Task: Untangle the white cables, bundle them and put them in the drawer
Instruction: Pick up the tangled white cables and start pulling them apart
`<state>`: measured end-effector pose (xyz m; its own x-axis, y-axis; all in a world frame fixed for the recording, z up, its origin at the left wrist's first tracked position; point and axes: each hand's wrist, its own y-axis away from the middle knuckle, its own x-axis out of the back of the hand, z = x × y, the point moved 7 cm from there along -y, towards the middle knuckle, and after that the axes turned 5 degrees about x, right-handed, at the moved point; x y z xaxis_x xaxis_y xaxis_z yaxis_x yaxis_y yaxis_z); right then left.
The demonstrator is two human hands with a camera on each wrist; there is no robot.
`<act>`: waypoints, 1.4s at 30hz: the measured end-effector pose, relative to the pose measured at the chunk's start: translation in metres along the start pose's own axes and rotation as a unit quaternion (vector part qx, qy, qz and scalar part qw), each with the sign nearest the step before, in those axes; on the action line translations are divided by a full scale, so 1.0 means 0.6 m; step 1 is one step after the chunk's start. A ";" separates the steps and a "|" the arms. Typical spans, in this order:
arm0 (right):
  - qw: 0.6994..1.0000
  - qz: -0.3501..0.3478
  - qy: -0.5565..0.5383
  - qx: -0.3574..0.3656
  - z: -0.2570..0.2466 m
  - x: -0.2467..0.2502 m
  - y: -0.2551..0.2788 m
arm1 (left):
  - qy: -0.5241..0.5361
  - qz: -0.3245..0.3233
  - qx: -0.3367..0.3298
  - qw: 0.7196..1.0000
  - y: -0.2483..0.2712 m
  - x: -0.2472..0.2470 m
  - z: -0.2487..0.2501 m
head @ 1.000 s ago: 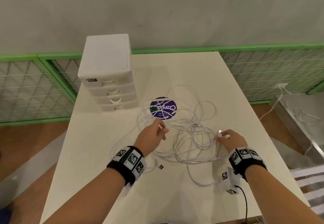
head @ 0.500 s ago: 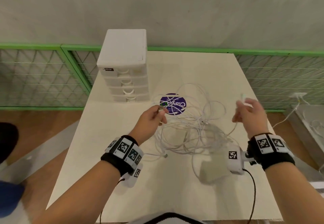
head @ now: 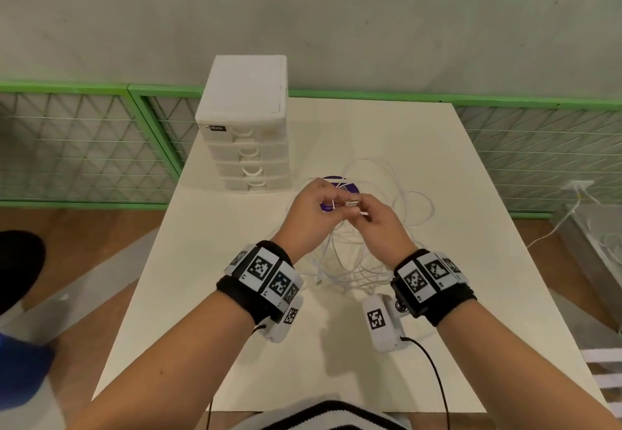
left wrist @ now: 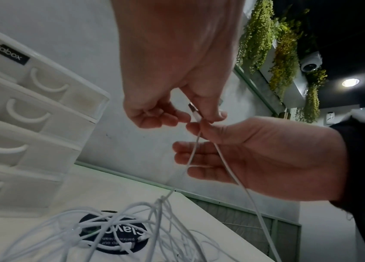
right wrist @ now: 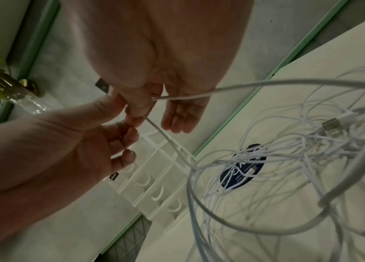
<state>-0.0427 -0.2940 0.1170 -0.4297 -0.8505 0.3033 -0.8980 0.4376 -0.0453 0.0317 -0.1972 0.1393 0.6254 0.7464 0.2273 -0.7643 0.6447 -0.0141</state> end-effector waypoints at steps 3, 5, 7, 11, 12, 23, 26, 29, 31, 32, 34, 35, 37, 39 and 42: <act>0.999 0.009 -0.040 -0.019 0.013 -0.002 -0.005 | 0.012 0.010 0.001 1.000 -0.001 0.008 -0.004; 0.997 0.025 -0.076 -0.016 0.015 0.005 -0.006 | -0.002 0.025 0.034 0.999 0.000 0.015 -0.024; 0.993 0.046 -0.105 -0.008 0.017 0.014 -0.005 | -0.095 -0.002 0.091 0.991 0.004 0.016 -0.065; 0.986 0.097 -0.132 0.002 0.017 0.038 -0.007 | -0.293 -0.175 0.170 0.924 0.035 -0.012 -0.162; 0.984 0.110 -0.137 0.006 0.013 0.046 -0.006 | -0.286 -0.174 0.170 0.927 0.038 -0.012 -0.169; 0.988 0.114 -0.101 0.012 0.006 0.073 0.006 | -0.028 0.041 0.039 0.998 -0.006 0.042 -0.057; 0.995 0.073 -0.070 0.013 0.001 0.039 0.006 | 0.019 0.024 0.009 0.999 -0.010 0.021 -0.024; 0.995 0.081 -0.046 0.028 -0.006 0.025 0.004 | 0.072 0.043 0.006 0.996 -0.008 0.024 -0.013; 0.994 0.092 -0.041 0.042 -0.011 0.025 0.001 | 0.111 0.039 0.013 0.993 -0.005 0.028 -0.013; 0.994 0.089 -0.035 0.049 -0.014 0.023 -0.002 | 0.113 0.031 0.014 0.993 -0.005 0.028 -0.014; 0.995 0.059 -0.053 0.054 -0.014 0.008 -0.006 | 0.095 0.029 0.015 0.995 -0.006 0.028 -0.014; 0.995 0.039 -0.082 0.047 -0.014 -0.003 -0.006 | 0.089 0.040 0.010 0.995 -0.006 0.029 -0.013; 0.991 0.010 -0.133 0.028 -0.012 -0.022 -0.002 | 0.079 0.065 -0.008 0.995 -0.005 0.033 -0.014; 0.990 0.000 -0.141 0.018 -0.008 -0.033 0.000 | 0.045 0.083 -0.012 0.995 -0.005 0.030 -0.015; 0.990 0.007 -0.138 0.018 -0.005 -0.034 0.000 | 0.058 0.078 0.030 0.995 -0.006 0.017 -0.027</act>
<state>-0.0338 -0.2755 0.1138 -0.4470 -0.8940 0.0304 -0.8924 0.4434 -0.0840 0.0436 -0.1894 0.1257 0.5105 0.8525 0.1127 -0.8588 0.5119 0.0181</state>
